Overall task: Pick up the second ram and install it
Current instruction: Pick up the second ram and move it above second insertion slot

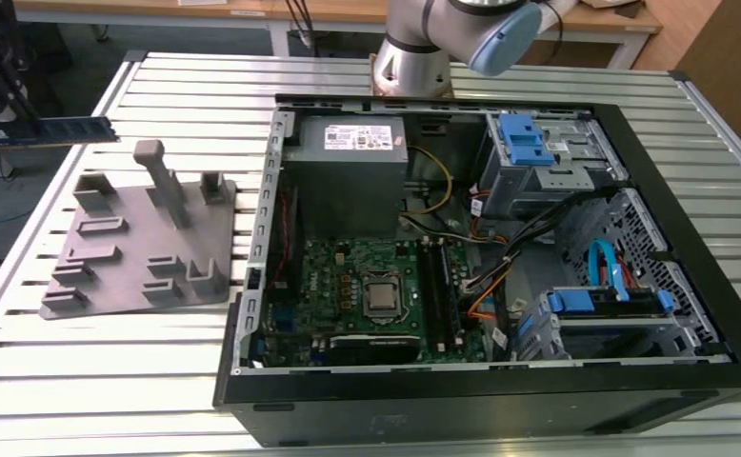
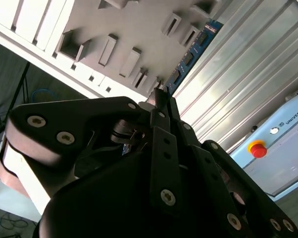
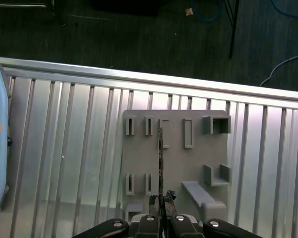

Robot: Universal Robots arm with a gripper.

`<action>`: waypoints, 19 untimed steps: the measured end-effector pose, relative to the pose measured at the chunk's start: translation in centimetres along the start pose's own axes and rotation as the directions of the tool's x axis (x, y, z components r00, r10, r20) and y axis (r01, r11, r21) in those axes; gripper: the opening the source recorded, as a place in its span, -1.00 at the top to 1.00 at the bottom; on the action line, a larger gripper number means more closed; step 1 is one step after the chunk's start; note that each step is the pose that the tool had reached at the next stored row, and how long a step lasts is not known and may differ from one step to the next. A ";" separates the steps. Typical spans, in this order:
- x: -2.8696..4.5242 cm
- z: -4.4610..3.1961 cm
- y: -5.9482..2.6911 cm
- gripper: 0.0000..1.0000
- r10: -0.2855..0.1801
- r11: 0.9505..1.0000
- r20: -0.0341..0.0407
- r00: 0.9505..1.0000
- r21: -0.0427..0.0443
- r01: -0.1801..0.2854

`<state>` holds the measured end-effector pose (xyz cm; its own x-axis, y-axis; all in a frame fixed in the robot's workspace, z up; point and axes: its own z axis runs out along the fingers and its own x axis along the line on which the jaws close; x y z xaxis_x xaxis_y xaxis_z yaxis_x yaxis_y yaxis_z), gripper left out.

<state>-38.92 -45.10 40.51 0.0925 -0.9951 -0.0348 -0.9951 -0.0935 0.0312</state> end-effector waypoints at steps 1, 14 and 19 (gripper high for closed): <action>0.03 0.00 -0.30 0.72 0.000 1.000 0.000 1.000 0.000 0.000; 0.27 -0.03 -2.84 0.72 0.000 1.000 0.000 1.000 0.000 0.000; 0.37 -0.06 -3.98 0.72 0.000 1.000 0.000 1.000 0.000 0.000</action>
<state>-34.92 -45.10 40.44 0.0924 -0.9951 -0.0346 -0.9951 -0.0935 0.0317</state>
